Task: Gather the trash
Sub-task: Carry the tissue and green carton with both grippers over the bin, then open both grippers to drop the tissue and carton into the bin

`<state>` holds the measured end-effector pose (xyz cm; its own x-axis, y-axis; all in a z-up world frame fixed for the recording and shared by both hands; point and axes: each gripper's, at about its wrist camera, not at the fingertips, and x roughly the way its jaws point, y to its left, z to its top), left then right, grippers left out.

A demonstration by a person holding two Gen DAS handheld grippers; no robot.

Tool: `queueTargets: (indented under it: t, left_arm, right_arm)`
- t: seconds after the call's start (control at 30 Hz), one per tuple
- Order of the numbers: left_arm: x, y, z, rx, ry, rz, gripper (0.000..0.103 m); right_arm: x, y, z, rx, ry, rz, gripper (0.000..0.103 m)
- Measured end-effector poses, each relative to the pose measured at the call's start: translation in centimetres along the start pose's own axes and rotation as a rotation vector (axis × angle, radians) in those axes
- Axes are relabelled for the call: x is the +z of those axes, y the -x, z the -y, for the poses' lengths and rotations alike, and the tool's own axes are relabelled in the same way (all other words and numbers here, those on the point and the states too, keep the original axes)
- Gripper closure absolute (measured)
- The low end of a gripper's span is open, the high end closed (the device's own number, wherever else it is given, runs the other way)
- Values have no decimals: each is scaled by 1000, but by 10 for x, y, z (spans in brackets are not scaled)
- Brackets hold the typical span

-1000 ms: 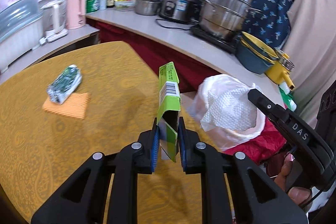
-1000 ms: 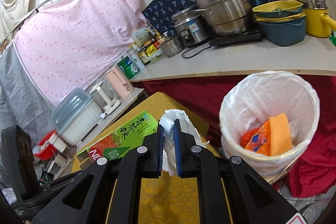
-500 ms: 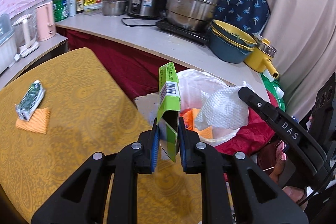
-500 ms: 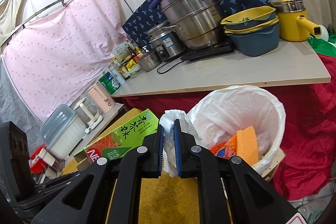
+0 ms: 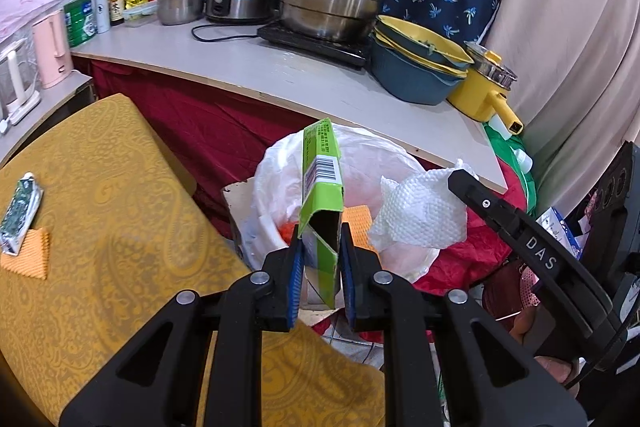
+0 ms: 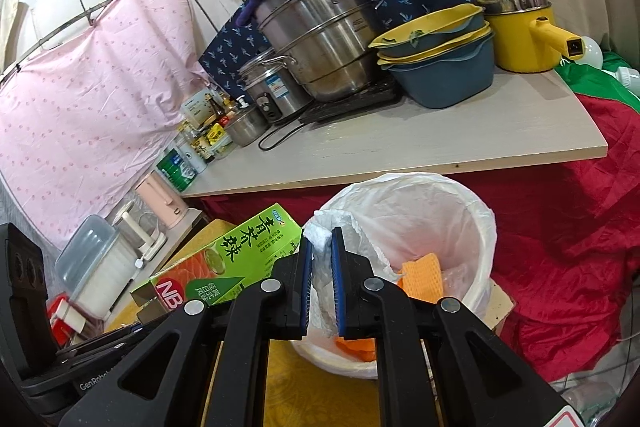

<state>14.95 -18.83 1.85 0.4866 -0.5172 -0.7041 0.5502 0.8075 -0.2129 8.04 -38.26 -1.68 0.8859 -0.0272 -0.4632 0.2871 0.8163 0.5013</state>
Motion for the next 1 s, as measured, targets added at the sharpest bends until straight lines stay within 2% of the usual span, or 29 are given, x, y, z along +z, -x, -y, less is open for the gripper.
queueTargets:
  t: [0.33,0.5,0.6,0.7,0.77,1.0]
  left_arm:
    - [6,-37,10,-10,-14,-41,86]
    - [8,-50,14,8,-15,-41,84]
    - [10,-53,15,30,-17,-26,73]
    - [12,-53,15,40,-19,-14,67]
    - [13,-53,14,46,-16,-9,58]
    - [13,-43,5,69,-5,11,52]
  right_arm:
    - [4,-22,25,-27,-42,-20,93]
    - [4,-29,31,-46,-50,-22,81]
    - [5,-31,33,-53,-60,-18,74]
    - [6,-30,34,-55,-59,-11,70]
    - [6,-30,32,-53,-55,-10,70]
    - [4,-26,23,-39,-41,-10,69]
